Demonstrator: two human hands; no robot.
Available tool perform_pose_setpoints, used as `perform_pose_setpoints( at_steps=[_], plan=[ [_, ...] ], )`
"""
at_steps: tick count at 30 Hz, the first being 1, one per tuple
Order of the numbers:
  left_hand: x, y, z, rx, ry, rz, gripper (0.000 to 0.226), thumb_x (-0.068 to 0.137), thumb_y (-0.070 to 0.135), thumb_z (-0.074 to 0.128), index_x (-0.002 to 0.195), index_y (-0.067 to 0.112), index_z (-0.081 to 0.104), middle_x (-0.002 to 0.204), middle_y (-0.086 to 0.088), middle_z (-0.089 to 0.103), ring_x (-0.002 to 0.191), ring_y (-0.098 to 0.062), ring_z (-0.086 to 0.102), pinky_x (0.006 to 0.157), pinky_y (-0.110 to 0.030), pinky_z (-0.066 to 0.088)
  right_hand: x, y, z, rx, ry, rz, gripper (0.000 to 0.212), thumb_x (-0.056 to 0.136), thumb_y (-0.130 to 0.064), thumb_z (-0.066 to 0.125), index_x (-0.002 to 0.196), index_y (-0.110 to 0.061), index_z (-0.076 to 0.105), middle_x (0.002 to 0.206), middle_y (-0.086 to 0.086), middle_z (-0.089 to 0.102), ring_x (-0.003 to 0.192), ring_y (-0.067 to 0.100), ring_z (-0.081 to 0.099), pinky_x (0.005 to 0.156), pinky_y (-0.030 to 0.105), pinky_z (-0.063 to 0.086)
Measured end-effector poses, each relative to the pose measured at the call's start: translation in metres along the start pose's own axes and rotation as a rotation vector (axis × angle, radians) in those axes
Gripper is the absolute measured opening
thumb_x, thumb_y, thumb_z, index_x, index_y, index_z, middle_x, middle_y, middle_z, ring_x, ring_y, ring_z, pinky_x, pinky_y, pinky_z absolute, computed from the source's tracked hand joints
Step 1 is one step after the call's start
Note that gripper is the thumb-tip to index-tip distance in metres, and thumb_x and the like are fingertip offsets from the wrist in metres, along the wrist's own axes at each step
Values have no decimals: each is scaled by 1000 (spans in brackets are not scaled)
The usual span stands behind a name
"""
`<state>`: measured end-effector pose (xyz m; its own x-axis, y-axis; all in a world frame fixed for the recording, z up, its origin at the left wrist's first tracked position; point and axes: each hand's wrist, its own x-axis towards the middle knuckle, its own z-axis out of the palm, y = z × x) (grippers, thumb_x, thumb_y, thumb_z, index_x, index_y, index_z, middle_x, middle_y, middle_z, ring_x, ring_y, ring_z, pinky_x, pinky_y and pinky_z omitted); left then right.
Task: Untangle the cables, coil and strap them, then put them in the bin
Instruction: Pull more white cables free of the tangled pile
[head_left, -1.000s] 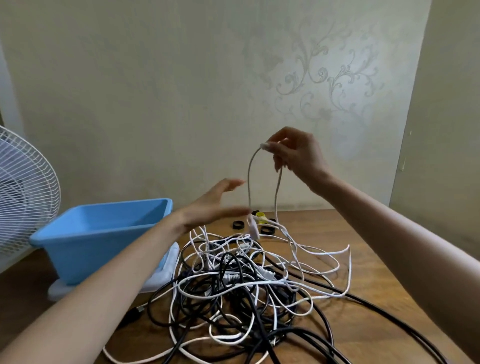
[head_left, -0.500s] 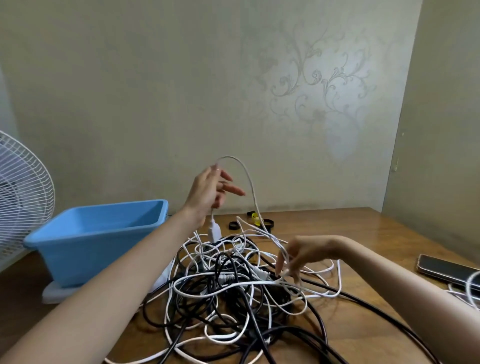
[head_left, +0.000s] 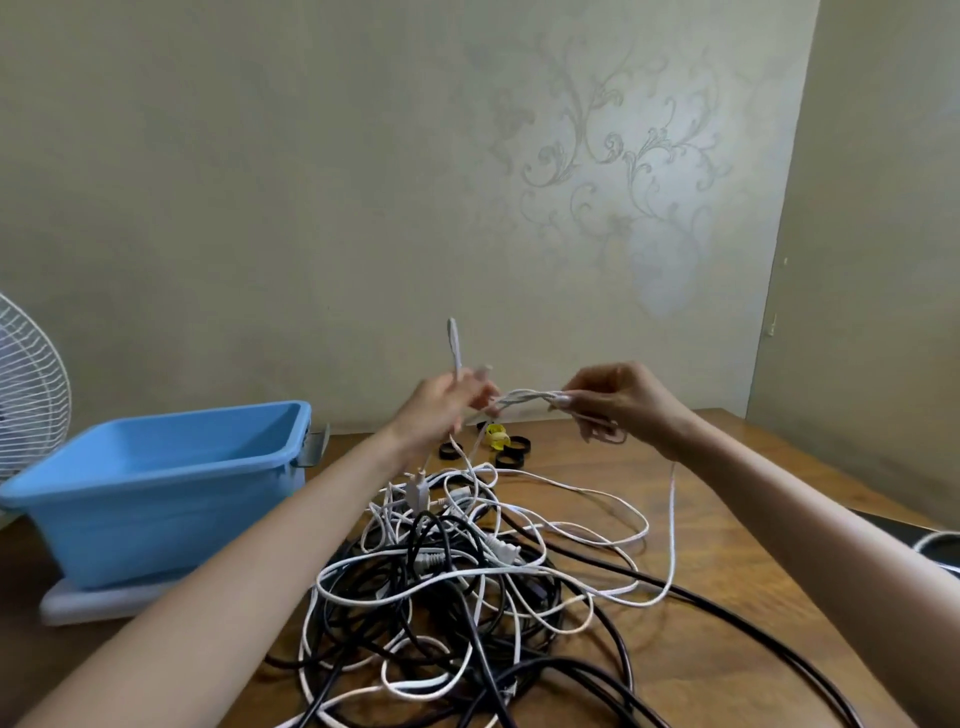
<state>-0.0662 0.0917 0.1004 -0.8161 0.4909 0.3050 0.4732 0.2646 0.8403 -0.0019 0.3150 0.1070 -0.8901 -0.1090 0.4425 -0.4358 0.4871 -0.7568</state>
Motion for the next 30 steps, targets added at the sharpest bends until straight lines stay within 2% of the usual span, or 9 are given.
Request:
perform_pose_setpoints(
  at_steps=[2,3,7,13,19,21,24,27,30],
  plan=[
    [3,-1,10,77,-69,41,32,83,41,60,99,13,58,85,-3,71,70,-6,65,81,-32,51,4,-2,1,-21,56,-35,12,87,-10,67,75,-10,69,56,7,63,46,9,51,47,16,40],
    [3,-2,12,91,-47,65,25,84,32,64,98,13,58,76,0,70,66,-8,65,80,-35,54,7,-1,0,-26,106,-49,14,86,-8,68,72,-12,69,56,6,63,47,8,52,48,16,41],
    [4,-10,-8,211,179,91,11,93,25,55,101,17,58,47,6,55,40,0,51,54,-15,48,13,8,-27,34,368,-74,20,85,-3,67,69,-14,68,47,-5,59,45,1,47,47,13,37],
    [-1,-51,-54,166,315,-94,17,96,23,54,82,16,62,40,5,51,39,-5,43,53,-27,32,13,28,-56,228,637,82,23,93,-12,59,71,-11,63,57,6,46,49,10,36,45,18,28],
    [-15,-54,-66,95,280,-156,29,97,22,50,77,10,66,41,6,50,35,2,40,43,-11,32,18,49,-52,405,885,247,27,96,-16,56,70,-12,61,60,5,46,43,9,37,39,17,30],
    [-19,-51,-72,29,211,-171,25,99,21,47,87,13,67,42,6,49,33,0,35,36,-13,27,19,53,-52,310,787,275,24,97,-15,54,74,-12,60,62,6,49,50,14,42,45,18,34],
    [-22,-47,-80,-59,136,-134,24,101,23,42,106,16,64,44,5,43,34,-4,28,34,-16,21,12,55,-52,193,278,354,11,92,-5,56,100,-5,63,69,9,61,59,18,54,59,24,45],
    [-21,-41,-76,-44,117,-107,29,100,29,42,108,13,65,41,7,38,37,-5,26,40,-17,23,8,46,-42,131,-195,430,37,80,-15,68,115,-9,61,81,14,68,67,20,61,69,29,54],
    [-18,-32,-64,-54,117,-95,31,100,30,41,103,12,67,40,5,43,36,-5,27,40,-16,24,11,28,-13,89,-479,444,48,80,-25,72,122,-9,56,92,16,70,71,23,62,65,29,55]
  ],
)
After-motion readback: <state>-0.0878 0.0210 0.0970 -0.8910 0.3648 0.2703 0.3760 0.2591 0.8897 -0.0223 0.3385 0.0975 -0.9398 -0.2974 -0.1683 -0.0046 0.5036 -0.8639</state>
